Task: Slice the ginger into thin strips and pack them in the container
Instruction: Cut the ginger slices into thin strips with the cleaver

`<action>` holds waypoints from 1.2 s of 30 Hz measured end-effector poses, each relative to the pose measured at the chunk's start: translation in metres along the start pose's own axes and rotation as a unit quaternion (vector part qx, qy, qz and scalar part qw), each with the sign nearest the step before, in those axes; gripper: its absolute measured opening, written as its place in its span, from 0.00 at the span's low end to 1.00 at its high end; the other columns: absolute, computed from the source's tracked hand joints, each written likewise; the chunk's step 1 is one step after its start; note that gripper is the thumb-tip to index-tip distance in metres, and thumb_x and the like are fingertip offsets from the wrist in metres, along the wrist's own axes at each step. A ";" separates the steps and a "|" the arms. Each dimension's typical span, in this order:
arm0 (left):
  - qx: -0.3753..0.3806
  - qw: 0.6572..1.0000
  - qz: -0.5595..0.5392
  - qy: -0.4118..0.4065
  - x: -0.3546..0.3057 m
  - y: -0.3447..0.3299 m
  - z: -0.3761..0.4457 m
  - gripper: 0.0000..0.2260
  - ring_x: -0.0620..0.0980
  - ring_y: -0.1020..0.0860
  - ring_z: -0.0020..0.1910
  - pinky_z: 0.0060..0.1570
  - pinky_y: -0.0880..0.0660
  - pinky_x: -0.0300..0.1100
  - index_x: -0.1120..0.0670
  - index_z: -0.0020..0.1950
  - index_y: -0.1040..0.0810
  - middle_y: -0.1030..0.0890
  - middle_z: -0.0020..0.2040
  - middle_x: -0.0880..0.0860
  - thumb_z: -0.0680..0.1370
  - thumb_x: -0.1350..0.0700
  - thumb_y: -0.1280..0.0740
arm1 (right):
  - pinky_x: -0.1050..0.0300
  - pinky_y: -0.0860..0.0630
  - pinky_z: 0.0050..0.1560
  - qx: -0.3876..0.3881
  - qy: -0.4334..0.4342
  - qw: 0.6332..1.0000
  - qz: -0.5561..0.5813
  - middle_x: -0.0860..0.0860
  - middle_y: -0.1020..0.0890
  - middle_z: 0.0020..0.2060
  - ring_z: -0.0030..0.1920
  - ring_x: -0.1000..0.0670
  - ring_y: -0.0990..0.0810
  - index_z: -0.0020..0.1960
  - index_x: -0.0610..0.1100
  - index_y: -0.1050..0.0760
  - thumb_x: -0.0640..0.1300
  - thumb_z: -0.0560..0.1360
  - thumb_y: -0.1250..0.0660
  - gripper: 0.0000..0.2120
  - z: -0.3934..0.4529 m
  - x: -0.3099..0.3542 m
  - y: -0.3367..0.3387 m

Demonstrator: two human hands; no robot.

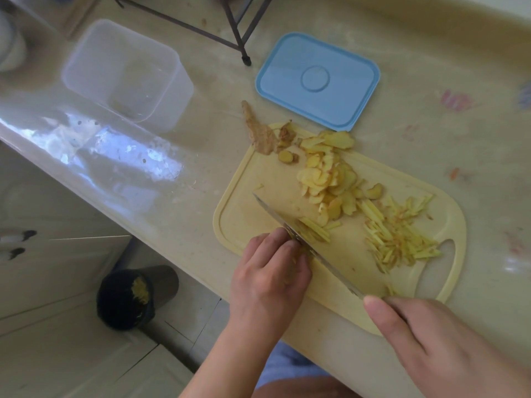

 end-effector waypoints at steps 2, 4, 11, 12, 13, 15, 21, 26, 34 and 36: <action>-0.002 1.000 0.001 -0.001 0.000 0.001 0.000 0.04 0.55 0.19 0.47 0.48 0.22 0.45 0.60 0.48 0.15 0.16 0.52 0.53 0.74 0.62 0.26 | 0.61 0.36 0.29 0.001 0.011 1.000 -0.002 0.53 0.25 0.25 0.26 0.54 0.28 0.28 0.45 0.37 0.77 0.69 0.60 0.36 0.010 0.005 -0.004; 0.001 1.000 0.008 0.000 0.000 0.001 0.001 0.05 0.54 0.19 0.46 0.48 0.22 0.43 0.60 0.48 0.14 0.16 0.52 0.53 0.74 0.62 0.26 | 0.57 0.33 0.30 -0.004 0.027 0.999 -0.019 0.53 0.23 0.28 0.28 0.53 0.26 0.28 0.46 0.35 0.75 0.71 0.60 0.35 0.016 0.009 -0.008; 0.012 0.999 0.031 0.019 0.000 0.001 0.002 0.07 0.51 0.20 0.47 0.49 0.24 0.37 0.59 0.48 0.15 0.16 0.49 0.53 0.71 0.59 0.25 | 0.61 0.35 0.29 -0.027 0.011 1.000 -0.011 0.53 0.26 0.24 0.26 0.55 0.28 0.37 0.47 0.32 0.78 0.67 0.60 0.36 -0.009 0.005 0.002; 0.010 0.999 0.030 0.017 0.000 0.001 0.002 0.07 0.51 0.20 0.47 0.49 0.25 0.37 0.59 0.48 0.15 0.16 0.49 0.53 0.71 0.59 0.25 | 0.61 0.35 0.30 -0.026 0.011 1.000 -0.011 0.53 0.26 0.24 0.26 0.54 0.29 0.37 0.47 0.32 0.78 0.67 0.60 0.36 -0.009 0.004 0.002; 0.007 0.999 0.029 0.015 0.000 0.002 0.003 0.07 0.50 0.20 0.47 0.49 0.25 0.36 0.59 0.48 0.15 0.16 0.49 0.53 0.71 0.60 0.25 | 0.61 0.36 0.30 -0.024 0.012 1.000 -0.012 0.53 0.26 0.24 0.26 0.54 0.29 0.35 0.45 0.33 0.77 0.68 0.59 0.37 -0.008 0.003 0.001; 0.002 1.000 0.021 0.016 0.000 0.002 0.003 0.07 0.51 0.20 0.46 0.49 0.24 0.37 0.59 0.48 0.15 0.16 0.50 0.53 0.72 0.61 0.26 | 0.61 0.36 0.30 -0.020 0.009 1.000 -0.017 0.53 0.26 0.24 0.27 0.54 0.28 0.30 0.44 0.35 0.76 0.69 0.59 0.37 -0.004 0.002 -0.001; -0.002 1.000 0.008 0.029 0.003 0.002 0.002 0.05 0.52 0.19 0.45 0.47 0.23 0.40 0.59 0.47 0.15 0.16 0.51 0.52 0.72 0.61 0.27 | 0.51 0.32 0.31 -0.023 0.023 0.999 -0.034 0.53 0.24 0.27 0.28 0.52 0.27 0.28 0.48 0.37 0.75 0.71 0.61 0.34 0.008 0.004 -0.012; 0.004 0.999 0.006 0.046 0.003 0.002 0.003 0.06 0.51 0.18 0.46 0.49 0.23 0.39 0.58 0.48 0.14 0.16 0.51 0.51 0.72 0.60 0.26 | 0.57 0.35 0.30 -0.015 0.010 1.000 0.004 0.52 0.25 0.24 0.26 0.53 0.27 0.30 0.45 0.35 0.74 0.70 0.57 0.34 -0.004 0.003 -0.004; 0.004 0.999 0.032 0.032 0.001 0.003 0.001 0.05 0.53 0.18 0.45 0.44 0.22 0.43 0.59 0.47 0.14 0.17 0.48 0.54 0.73 0.62 0.27 | 0.62 0.36 0.30 -0.021 0.010 1.000 0.009 0.52 0.25 0.24 0.26 0.54 0.29 0.34 0.45 0.33 0.73 0.70 0.57 0.33 -0.009 0.005 -0.003; 0.007 0.999 0.033 0.033 0.002 0.003 0.001 0.04 0.53 0.19 0.44 0.43 0.22 0.43 0.59 0.46 0.15 0.17 0.47 0.54 0.73 0.63 0.28 | 0.62 0.37 0.29 -0.006 0.007 1.000 0.015 0.52 0.27 0.24 0.26 0.54 0.29 0.28 0.44 0.37 0.73 0.70 0.57 0.34 -0.002 0.005 -0.008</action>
Point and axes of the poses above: each hand's wrist, its own z-axis towards the middle knuckle, its own y-axis out of the back of the hand, x = y × z, the point moved 9 cm from there along z, towards the middle knuckle
